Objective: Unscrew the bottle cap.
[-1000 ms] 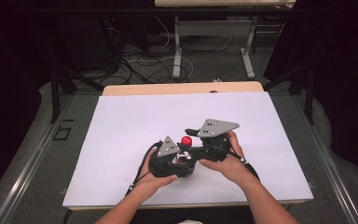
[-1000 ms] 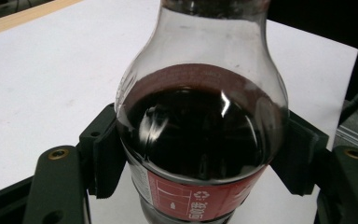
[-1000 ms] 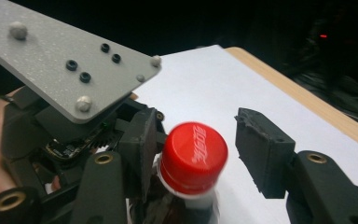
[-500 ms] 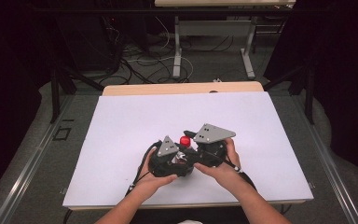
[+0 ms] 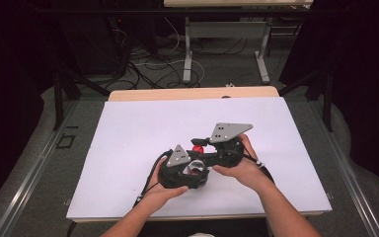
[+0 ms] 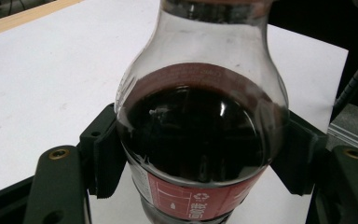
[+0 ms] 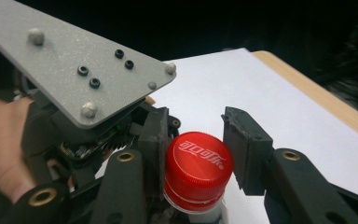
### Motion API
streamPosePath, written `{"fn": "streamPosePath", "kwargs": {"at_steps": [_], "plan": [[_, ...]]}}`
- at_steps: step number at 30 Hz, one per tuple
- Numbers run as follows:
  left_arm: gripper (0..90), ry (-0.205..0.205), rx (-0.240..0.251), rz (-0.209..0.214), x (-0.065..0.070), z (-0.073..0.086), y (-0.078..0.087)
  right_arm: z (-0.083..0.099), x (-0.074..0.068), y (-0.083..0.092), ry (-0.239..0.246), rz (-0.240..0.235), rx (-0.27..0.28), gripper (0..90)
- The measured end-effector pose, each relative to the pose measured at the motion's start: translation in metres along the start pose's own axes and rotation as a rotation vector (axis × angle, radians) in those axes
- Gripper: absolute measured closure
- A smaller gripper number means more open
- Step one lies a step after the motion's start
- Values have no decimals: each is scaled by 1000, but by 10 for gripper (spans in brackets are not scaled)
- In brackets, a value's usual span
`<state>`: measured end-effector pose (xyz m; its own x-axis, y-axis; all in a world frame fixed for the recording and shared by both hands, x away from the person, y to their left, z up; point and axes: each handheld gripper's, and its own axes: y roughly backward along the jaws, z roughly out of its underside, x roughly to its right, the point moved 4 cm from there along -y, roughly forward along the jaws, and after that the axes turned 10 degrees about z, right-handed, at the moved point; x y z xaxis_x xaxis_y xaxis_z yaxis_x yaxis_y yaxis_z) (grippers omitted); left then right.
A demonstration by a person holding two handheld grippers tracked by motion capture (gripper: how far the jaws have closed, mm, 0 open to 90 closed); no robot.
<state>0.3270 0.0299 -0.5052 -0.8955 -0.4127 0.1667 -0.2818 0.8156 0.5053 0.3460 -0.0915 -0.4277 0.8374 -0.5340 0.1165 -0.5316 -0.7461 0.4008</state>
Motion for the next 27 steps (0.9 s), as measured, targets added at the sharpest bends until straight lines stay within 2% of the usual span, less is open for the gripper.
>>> {"fn": "streamPosePath", "kwargs": {"at_steps": [2, 3, 5, 6, 7, 9, 13, 20, 21, 24, 27], "plan": [[300, 3, 5, -16, -1, 0, -1, 0, 3, 0, 0, -24, -11, 606], [300, 5, -5, -14, -1, 0, -1, 0, 3, 0, -3, -10, -15, 601], [300, 9, -4, -24, -3, 1, 0, 0, -1, 0, -26, 15, -7, 527], [300, 8, -1, -37, -5, 1, 1, -1, -4, 2, -13, 59, 6, 523], [300, 21, 7, -37, -5, 1, 2, -1, -4, 2, -13, 59, 6, 523], [299, 25, 3, -40, -7, 1, 4, -2, -8, 2, -7, 105, 5, 511], [299, 38, 11, -58, -9, 0, 5, -2, -15, 3, -26, 188, -10, 502], [299, 35, 7, -56, -7, 0, 4, -2, -18, -1, -43, 217, 4, 507], [299, 23, 11, -55, -7, 0, 4, -2, -18, -2, -41, 215, 0, 510], [300, 23, 9, -45, -5, 0, 3, -2, -17, -5, -43, 214, 8, 535], [299, 14, 9, -36, -3, -1, 3, -2, -15, -6, -34, 208, 4, 598]]}}
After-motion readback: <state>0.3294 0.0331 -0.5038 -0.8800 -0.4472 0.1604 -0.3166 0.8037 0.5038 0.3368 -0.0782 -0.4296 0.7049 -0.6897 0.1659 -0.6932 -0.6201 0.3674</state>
